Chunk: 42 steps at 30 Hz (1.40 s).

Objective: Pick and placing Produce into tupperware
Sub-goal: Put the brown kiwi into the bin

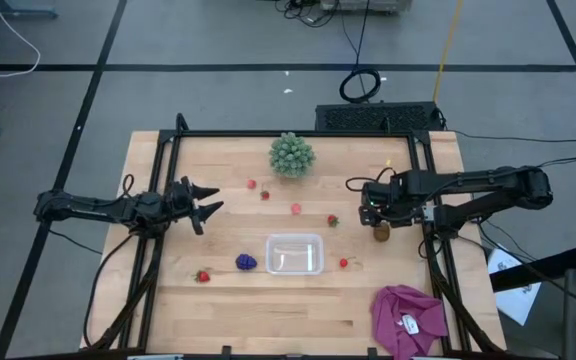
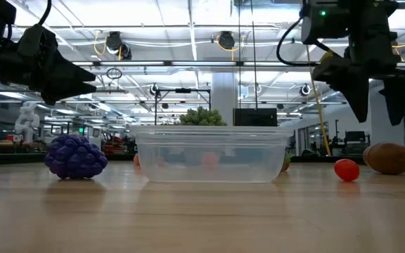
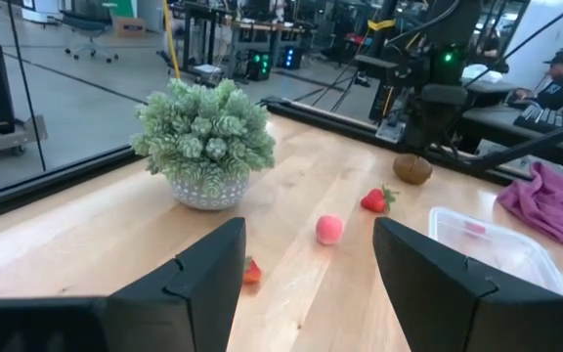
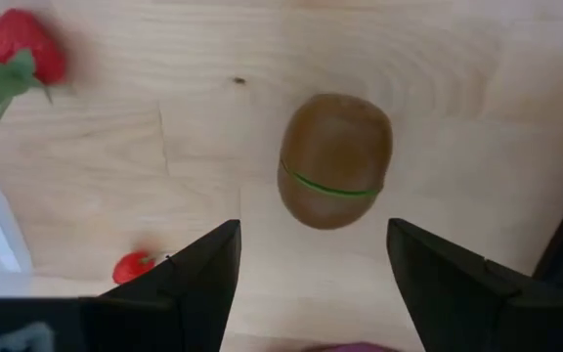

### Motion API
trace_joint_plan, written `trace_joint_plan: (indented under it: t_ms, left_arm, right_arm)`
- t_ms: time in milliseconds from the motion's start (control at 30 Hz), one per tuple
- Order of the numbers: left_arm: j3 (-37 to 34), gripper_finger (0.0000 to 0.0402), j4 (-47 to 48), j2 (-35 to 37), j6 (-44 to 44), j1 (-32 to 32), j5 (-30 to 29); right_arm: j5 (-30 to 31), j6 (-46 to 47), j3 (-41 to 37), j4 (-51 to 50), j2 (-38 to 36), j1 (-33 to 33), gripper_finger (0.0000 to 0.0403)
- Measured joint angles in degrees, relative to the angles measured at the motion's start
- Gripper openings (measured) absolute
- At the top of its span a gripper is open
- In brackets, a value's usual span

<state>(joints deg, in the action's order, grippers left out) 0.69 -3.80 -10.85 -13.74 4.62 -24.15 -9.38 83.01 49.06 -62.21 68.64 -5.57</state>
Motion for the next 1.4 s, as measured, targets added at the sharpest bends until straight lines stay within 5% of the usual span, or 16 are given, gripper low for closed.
trace_joint_plan:
  t_ms: [600, 1400]
  left_arm:
    - [0.0, 0.0230, 0.3, 0.0, 1.7, 0.0, 0.3]
    - [0.0, 0.0230, 0.3, 0.0, 1.8, 0.0, 0.3]
  right_arm:
    - [-1.4, 2.9, -3.3, 4.9, 0.0, 0.4, 0.0251]
    - [-1.1, 2.6, -3.3, 3.8, 0.1, 0.4, 0.0302]
